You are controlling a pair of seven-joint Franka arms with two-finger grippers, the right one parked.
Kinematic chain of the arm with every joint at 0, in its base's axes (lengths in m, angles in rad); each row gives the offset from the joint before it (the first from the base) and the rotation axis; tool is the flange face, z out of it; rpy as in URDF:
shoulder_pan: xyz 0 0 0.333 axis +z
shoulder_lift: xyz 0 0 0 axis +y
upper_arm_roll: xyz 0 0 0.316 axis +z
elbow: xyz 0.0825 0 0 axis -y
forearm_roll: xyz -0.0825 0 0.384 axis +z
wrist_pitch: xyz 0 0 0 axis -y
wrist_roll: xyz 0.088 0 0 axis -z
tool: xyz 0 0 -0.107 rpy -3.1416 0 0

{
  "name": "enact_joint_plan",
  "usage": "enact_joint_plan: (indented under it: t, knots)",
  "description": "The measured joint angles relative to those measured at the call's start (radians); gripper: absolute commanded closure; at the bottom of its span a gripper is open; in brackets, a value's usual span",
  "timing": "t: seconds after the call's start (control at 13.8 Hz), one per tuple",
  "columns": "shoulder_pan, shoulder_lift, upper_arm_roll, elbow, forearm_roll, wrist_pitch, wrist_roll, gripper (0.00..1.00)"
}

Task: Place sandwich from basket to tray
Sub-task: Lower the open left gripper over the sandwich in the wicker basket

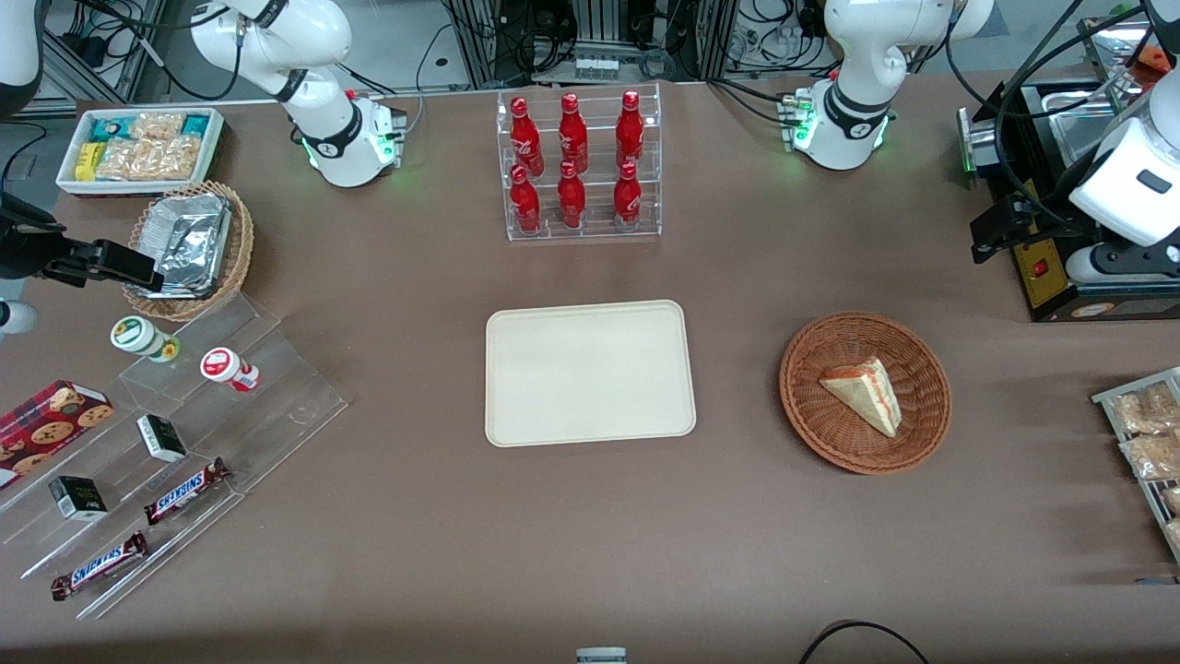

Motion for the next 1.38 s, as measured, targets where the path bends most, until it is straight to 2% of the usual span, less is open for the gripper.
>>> enact_joint_plan:
  t: [0.58, 0.94, 1.38]
  knots:
    - [0.0, 0.023, 0.002, -0.031, 0.0, 0.046, -0.002, 0.0]
    - [-0.003, 0.025, 0.001, -0.324, -0.001, 0.414, -0.109, 0.0]
    - [-0.003, -0.032, 0.001, -0.656, -0.001, 0.793, -0.408, 0.0]
